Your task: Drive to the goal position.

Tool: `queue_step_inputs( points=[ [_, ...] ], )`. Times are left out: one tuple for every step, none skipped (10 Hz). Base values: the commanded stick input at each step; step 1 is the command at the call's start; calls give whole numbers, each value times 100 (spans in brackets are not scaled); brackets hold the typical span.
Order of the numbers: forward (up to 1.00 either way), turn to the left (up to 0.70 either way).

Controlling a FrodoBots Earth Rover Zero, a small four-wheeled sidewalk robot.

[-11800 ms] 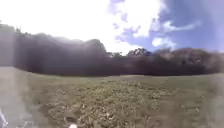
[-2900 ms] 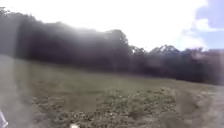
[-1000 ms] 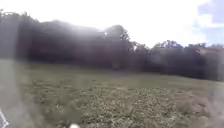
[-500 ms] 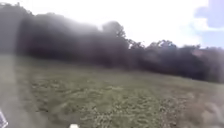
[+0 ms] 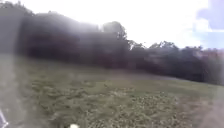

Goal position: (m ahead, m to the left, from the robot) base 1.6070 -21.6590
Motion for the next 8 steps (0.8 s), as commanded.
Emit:
queue_step_inputs(
  points=[
    [0, 0],
    [0, 0],
    [0, 0],
    [0, 0],
    [0, 0],
    [0, 0],
    [0, 0],
    [12, 0]
  ],
)
